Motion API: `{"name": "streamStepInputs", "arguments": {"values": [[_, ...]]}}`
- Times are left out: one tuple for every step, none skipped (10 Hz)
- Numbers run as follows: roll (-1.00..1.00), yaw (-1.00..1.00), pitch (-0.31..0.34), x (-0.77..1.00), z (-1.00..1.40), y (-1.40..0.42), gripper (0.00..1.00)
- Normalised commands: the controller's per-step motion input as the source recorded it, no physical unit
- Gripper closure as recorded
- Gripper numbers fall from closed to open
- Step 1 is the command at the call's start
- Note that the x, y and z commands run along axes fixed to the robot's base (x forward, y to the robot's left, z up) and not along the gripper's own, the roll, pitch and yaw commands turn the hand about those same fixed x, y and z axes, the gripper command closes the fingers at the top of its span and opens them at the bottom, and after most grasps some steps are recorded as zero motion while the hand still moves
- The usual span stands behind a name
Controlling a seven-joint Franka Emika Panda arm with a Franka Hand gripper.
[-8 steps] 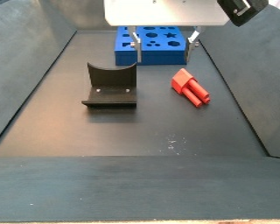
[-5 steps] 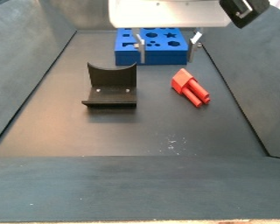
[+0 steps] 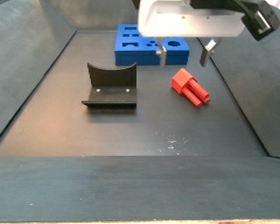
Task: Pick up the 3 prong object. Move up. Place the 3 prong object on the fixture. Regrasp the 3 prong object. Move to above the board. Insert the 3 prong object.
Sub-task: Pick up the 3 prong object.
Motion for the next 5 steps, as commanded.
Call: {"name": "streamStepInputs", "arguments": {"values": [[0.00,0.60,-0.300,-0.24,-0.33,-0.23,0.00],[0.00,0.57,-0.077,-0.14,-0.43,-0.25,0.00],[0.00,0.57,-0.086,-0.09,-0.46,-0.24,0.00],[0.00,0.56,-0.131,-0.09,-0.47,-0.23,0.00],[0.00,0.53,-0.229,-0.13,-0.49,-0.24,0.00]]}}
